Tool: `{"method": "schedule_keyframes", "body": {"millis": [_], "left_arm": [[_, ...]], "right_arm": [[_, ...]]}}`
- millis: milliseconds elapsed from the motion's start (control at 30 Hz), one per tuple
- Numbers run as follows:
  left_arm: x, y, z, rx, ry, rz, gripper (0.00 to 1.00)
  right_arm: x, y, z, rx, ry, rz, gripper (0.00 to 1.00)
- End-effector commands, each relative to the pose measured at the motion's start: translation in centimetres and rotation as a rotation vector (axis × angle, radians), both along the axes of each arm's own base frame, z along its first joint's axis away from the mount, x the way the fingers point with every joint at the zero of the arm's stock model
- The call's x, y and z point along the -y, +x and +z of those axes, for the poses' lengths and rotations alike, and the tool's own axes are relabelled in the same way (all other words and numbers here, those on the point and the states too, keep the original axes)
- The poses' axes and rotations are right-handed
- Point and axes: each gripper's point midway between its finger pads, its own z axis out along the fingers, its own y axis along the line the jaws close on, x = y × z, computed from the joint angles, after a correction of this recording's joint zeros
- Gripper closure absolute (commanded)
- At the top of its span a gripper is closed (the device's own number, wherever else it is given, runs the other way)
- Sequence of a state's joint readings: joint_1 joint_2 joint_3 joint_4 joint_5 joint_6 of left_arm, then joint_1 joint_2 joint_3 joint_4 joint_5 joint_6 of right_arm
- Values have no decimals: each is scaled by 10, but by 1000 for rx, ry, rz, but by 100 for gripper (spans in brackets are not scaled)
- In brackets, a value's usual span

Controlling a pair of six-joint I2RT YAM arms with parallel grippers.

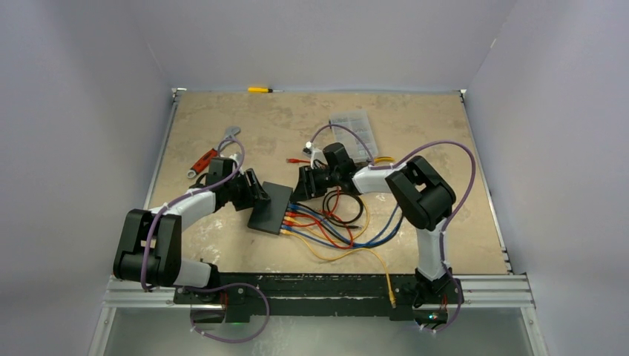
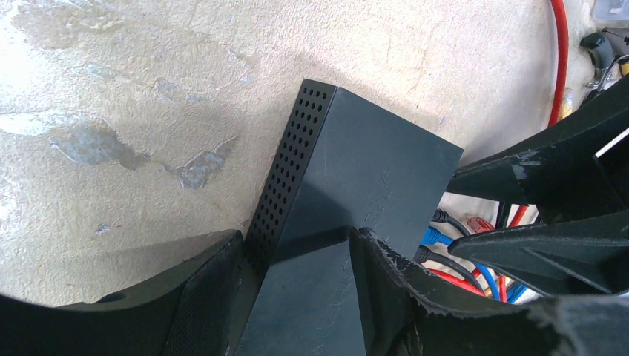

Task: Pull the plug from the switch port
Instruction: Move the switch port to the center of the board.

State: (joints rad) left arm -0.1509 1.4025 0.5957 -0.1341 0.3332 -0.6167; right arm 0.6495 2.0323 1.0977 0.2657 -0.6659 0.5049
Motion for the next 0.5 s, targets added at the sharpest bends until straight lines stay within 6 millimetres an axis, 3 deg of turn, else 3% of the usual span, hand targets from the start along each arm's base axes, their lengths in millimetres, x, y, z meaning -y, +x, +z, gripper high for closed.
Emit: {"method": "schedule_keyframes", "body": {"millis": [0,267,467], "left_arm": [[2,-11,-6,-35,-15,-7,45],[3,-15,-8,-44,-21,-16,45],[4,-16,-9,-48,-30,-18,45]], "right_arm": [[48,-13,-48,-73,-230,-72,44],[65,-43,-57,-180,-215,-27,46],[55,-50,-60,-241,-159,21,51]]}}
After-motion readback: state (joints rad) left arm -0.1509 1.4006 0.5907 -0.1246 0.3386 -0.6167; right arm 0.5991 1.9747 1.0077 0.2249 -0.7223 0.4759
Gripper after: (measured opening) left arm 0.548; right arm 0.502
